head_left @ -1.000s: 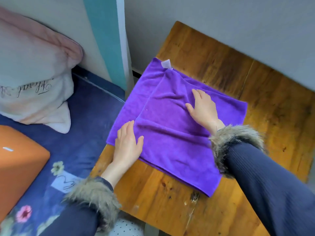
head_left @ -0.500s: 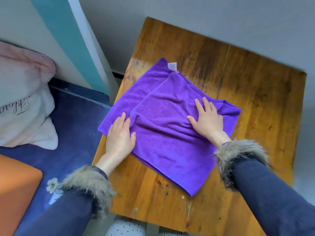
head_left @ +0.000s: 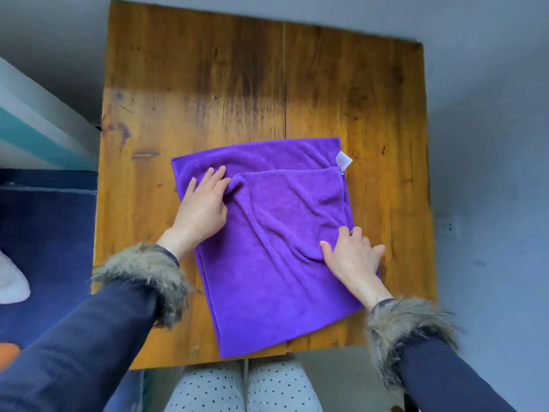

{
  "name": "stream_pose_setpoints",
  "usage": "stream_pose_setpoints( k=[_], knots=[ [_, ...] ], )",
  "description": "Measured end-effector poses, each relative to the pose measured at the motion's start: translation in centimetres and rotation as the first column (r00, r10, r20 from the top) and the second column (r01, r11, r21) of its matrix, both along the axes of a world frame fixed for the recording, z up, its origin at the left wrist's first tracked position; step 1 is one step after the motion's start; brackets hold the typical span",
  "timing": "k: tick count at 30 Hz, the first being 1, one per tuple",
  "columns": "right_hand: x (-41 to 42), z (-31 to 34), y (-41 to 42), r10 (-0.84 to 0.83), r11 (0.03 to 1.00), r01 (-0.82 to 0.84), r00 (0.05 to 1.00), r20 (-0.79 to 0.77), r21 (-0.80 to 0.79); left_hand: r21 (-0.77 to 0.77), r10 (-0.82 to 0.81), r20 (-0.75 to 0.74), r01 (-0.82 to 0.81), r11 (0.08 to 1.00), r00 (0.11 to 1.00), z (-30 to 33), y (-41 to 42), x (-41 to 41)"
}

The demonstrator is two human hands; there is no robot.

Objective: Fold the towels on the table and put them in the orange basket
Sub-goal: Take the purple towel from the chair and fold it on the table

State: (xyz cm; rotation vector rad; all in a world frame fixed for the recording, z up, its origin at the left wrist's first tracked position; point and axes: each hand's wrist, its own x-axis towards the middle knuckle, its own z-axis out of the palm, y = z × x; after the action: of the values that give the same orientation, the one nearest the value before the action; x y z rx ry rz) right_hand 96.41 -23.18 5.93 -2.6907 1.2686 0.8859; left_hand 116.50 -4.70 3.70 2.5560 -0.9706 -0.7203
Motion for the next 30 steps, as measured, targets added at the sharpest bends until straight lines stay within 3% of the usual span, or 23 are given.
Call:
stream_pose_setpoints(
  k=[5, 8, 12, 14, 16, 20, 22, 25, 27, 30],
  knots=[
    [0.5, -0.2, -3.4, -0.135, 0.99, 0.127, 0.976, 0.172, 0.054, 0.001, 0.108, 0.105, -0.108, 0.994, 0.989, 0.0, -0.4, -1.1],
    [2.9, -0.5, -5.4, -0.316, 0.944, 0.247, 0.868, 0.384, 0.218, 0.048, 0.17, 0.186, -0.181, 0.982, 0.968, 0.2, 0.6, -0.6],
    [6.1, -1.0, -7.2, -0.422, 0.889, 0.272, 0.8, 0.426, 0.369, 0.095, 0.183, 0.215, -0.207, 0.974, 0.959, 0.7, 2.2, 0.7],
    [7.2, -1.2, -8.0, -0.456, 0.867, 0.279, 0.777, 0.434, 0.413, 0.146, 0.164, 0.181, -0.191, 0.971, 0.97, 1.2, 2.7, 1.4],
    [7.8, -1.2, -8.7, -0.539, 0.815, 0.286, 0.695, 0.477, 0.505, 0.146, 0.173, 0.112, -0.188, 0.971, 0.979, 1.7, 3.1, 2.1],
    [7.3, -0.3, -9.3, -0.649, 0.731, 0.232, 0.527, 0.549, 0.642, -0.058, 0.316, -0.013, -0.317, 0.947, 0.949, 2.8, 3.2, 2.4],
    [6.7, 0.3, -9.5, -0.667, 0.719, 0.186, 0.456, 0.59, 0.669, -0.202, 0.449, -0.286, -0.511, 0.836, 0.847, 3.7, 3.3, 2.1],
    [6.6, 1.6, -10.1, -0.7, 0.704, 0.14, 0.302, 0.647, 0.696, -0.297, 0.441, -0.689, -0.779, 0.553, 0.576, 5.1, 3.2, 1.8],
    [7.2, 2.4, -10.6, -0.701, 0.709, 0.116, 0.226, 0.676, 0.696, -0.301, 0.368, -0.804, -0.853, 0.426, 0.468, 5.7, 3.2, 1.9],
    [8.6, 2.8, -11.3, -0.713, 0.701, 0.098, 0.129, 0.689, 0.707, -0.331, 0.317, -0.84, -0.879, 0.344, 0.44, 5.9, 3.2, 2.6]
  ],
)
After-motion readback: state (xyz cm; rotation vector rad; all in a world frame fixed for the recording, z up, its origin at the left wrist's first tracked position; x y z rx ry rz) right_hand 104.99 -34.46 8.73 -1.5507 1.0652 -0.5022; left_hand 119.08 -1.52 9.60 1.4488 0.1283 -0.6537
